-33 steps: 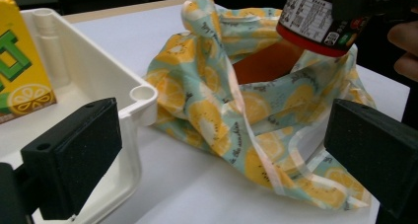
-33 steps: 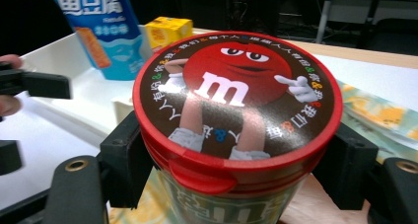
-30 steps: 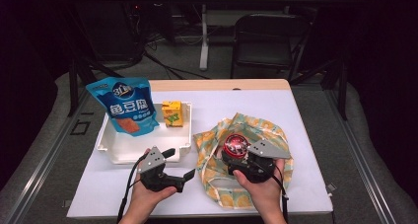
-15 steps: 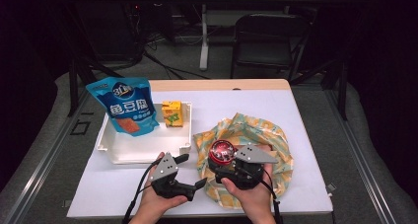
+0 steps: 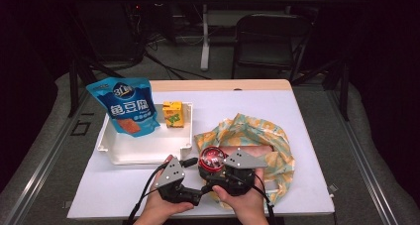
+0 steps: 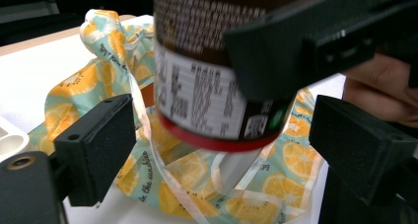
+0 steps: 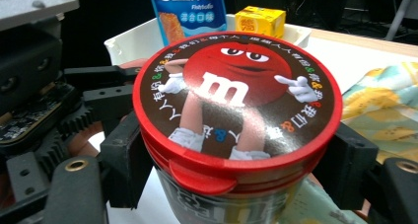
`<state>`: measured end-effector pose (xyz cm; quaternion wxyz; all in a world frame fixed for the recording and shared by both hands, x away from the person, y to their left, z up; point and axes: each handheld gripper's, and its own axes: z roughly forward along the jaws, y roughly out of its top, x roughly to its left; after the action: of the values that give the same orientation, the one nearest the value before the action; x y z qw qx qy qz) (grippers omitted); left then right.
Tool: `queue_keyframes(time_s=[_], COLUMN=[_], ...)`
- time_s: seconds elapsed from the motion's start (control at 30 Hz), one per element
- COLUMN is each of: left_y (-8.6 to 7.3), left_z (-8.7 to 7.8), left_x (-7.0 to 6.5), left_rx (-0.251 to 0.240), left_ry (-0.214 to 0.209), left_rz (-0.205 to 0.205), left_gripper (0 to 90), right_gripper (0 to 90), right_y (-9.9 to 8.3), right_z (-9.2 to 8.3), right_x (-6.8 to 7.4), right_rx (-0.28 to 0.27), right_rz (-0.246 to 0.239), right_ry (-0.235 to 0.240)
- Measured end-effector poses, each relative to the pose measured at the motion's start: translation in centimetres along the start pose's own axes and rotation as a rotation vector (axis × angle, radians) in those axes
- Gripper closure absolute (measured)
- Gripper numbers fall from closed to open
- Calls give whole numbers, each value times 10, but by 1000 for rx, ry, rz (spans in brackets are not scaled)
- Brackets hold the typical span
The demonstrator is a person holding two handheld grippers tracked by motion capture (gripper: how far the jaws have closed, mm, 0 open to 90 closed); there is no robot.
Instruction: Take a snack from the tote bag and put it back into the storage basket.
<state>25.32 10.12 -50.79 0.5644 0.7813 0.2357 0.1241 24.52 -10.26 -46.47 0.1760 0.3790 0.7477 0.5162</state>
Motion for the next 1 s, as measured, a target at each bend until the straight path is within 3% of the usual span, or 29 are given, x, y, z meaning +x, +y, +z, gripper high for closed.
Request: queue_keyframes(time_s=[0.23,0.3,0.4,0.47,0.57,0.6,0.63,0.67,0.93,1.0], left_y=[0,0,-1,-1,-1,-1,-2,-2,-3,-4], left_z=[1,1,1,1,0,0,0,0,-1,-2], left_x=[-1,-2,-1,-2,0,1,-1,0,-2,-2], left_rx=[-5,-11,-18,-20,-26,-21,-26,-23,-36,-38], left_ry=[-19,-2,-10,13,6,-22,15,1,31,1], left_rz=[10,14,14,20,22,25,27,28,50,49], left_gripper=[154,162,180,199,234,239,240,242,256,258], right_gripper=[253,253,253,253,253,253,253,253,247,240], right_y=[-2,-2,-3,-3,-3,-3,-3,-3,-3,-2], right_z=[5,5,7,7,8,8,8,8,9,8], right_x=[7,8,9,9,10,10,10,10,9,9], right_rx=[12,15,25,28,26,27,27,29,23,26], right_rz=[-3,-6,-10,-10,-7,-6,-4,-5,11,0], right_ry=[23,26,32,35,37,40,41,41,78,88])
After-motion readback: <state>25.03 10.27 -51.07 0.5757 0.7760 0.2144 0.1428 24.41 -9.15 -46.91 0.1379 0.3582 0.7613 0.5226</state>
